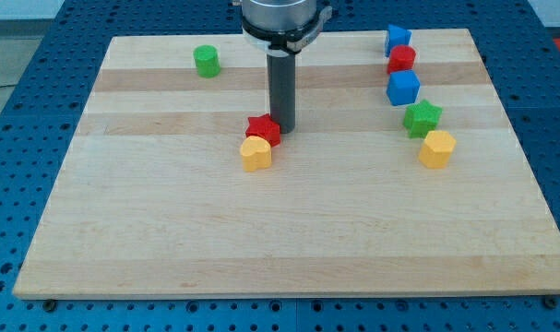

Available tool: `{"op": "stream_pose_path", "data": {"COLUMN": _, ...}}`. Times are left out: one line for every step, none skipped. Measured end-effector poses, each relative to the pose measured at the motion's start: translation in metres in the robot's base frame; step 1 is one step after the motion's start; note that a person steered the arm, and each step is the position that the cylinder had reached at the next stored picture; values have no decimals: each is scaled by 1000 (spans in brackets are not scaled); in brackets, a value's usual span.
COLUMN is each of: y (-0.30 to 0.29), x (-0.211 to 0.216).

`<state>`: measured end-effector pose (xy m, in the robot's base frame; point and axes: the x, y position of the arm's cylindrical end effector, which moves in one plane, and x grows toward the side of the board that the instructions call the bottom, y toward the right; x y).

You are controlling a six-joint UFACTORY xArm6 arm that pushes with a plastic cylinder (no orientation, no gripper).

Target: Move the red star diagonally to the bottom right side of the yellow heart

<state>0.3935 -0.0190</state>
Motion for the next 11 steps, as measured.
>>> {"op": "stream_pose_path", "data": {"y": -22, "x": -20}}
{"op": "stream_pose_path", "data": {"y": -42, "x": -45}}
{"op": "stream_pose_path", "data": {"y": -56, "x": -43}}
{"op": "stream_pose_path", "data": {"y": -64, "x": -21}}
{"op": "stream_pose_path", "data": {"y": -65, "x": 10}}
{"op": "stream_pose_path", "data": {"y": -9, "x": 18}}
{"op": "stream_pose_path", "data": {"y": -2, "x": 13}}
{"op": "stream_pose_path", "data": {"y": 31, "x": 26}}
{"op": "stream_pose_path", "data": {"y": 55, "x": 59}}
{"op": "stream_pose_path", "data": {"y": 61, "x": 62}}
{"op": "stream_pose_path", "data": {"y": 14, "x": 59}}
